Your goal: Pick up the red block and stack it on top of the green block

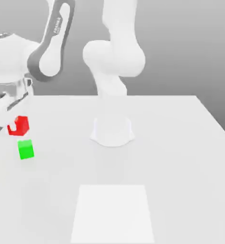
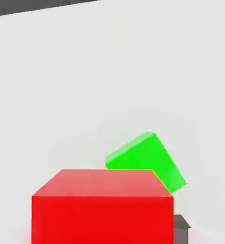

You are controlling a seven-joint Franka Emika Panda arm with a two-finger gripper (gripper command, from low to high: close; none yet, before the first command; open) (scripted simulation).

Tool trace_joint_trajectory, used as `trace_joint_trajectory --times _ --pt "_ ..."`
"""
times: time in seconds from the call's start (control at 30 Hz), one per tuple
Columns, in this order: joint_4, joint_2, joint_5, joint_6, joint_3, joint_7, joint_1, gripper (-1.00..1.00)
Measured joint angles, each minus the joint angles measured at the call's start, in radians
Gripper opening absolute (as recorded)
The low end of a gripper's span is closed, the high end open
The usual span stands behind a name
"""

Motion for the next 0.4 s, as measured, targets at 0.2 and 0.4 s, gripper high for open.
trace_joint_trajectory --times 0.2,0.4 --pt "0.002 0.141 0.144 0.133 -0.031 -0.092 0.058 -1.00" --pt "0.003 0.254 0.321 0.231 0.006 -0.215 0.070 1.00"
